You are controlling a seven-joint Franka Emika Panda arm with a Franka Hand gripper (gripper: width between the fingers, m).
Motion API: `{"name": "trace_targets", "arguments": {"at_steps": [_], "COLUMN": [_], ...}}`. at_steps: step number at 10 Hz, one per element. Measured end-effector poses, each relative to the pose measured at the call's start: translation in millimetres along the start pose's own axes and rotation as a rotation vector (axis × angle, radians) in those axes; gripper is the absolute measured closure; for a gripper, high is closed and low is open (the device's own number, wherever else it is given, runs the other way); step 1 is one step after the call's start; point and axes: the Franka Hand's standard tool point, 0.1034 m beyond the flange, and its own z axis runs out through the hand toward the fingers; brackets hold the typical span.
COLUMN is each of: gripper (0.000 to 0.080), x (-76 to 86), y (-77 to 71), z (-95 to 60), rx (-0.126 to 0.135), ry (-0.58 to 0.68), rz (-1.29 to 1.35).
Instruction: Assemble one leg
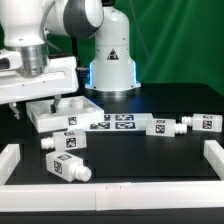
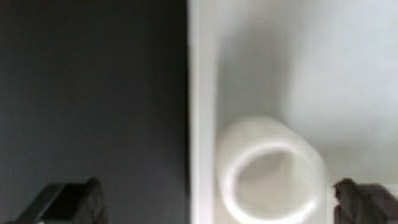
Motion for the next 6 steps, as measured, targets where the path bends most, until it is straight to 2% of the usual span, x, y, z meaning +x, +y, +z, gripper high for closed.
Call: {"name": "trace_targets", "arguments": {"at_steps": [1,2,4,6], "gripper": [0.0150,0.0150,0.0150,0.0150], "x": [0.4,-3.1,-15.8,-31.5], "y": [-0.8,0.1,-2.5,-4.2], "z": [-7.2,-8.3,-0.3,10.9], "rx": [0.012,0.014,0.030,0.029], "ry": [-0.021,-0.033,-0.063,-0.063], "rz": [-0.001,0.024,0.049,0.046]}}
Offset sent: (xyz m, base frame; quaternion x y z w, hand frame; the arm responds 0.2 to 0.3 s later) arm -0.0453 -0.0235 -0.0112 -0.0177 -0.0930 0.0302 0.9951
